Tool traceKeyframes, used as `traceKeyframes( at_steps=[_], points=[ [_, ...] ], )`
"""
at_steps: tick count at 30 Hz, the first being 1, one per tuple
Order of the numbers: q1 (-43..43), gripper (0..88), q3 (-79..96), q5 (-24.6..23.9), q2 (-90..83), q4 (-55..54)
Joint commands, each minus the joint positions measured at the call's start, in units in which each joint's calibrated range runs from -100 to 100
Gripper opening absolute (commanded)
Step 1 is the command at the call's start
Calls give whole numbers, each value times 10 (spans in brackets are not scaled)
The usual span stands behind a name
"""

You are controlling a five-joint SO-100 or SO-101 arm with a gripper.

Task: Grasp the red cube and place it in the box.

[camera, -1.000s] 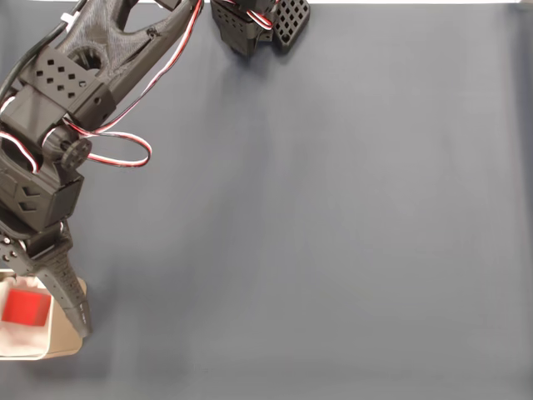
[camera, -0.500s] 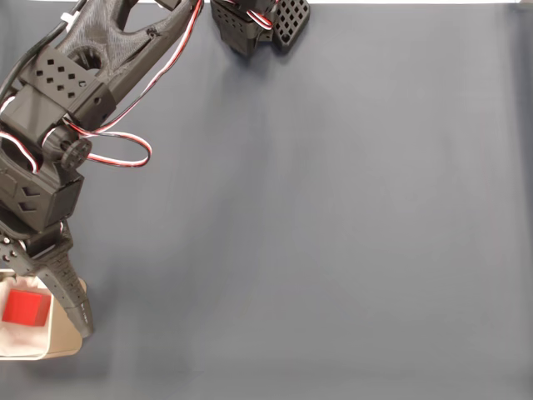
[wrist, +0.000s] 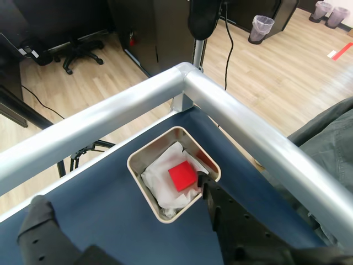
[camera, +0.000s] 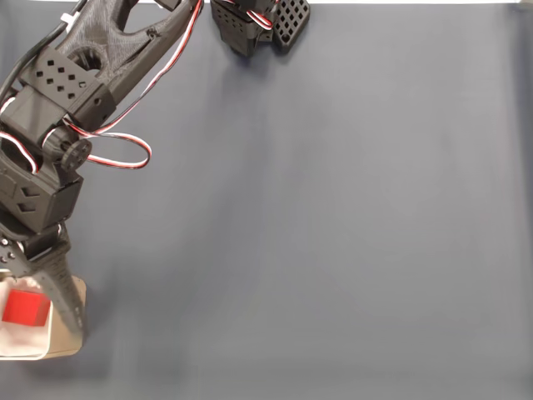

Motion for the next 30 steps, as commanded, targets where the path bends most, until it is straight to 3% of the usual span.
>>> traceKeyframes(
  at_steps=[1, 2, 3, 8, 17, 30],
  points=[
    [-12, 154, -12, -12, -36, -61],
    [-20, 47, 4, -12, -49, -81],
    [-31, 0, 24, -8, -67, -95],
    [-104, 0, 159, -20, -204, -102],
    [-251, 0, 572, -21, -532, -124],
    [-324, 0, 1165, -10, -1017, -134]
  ],
)
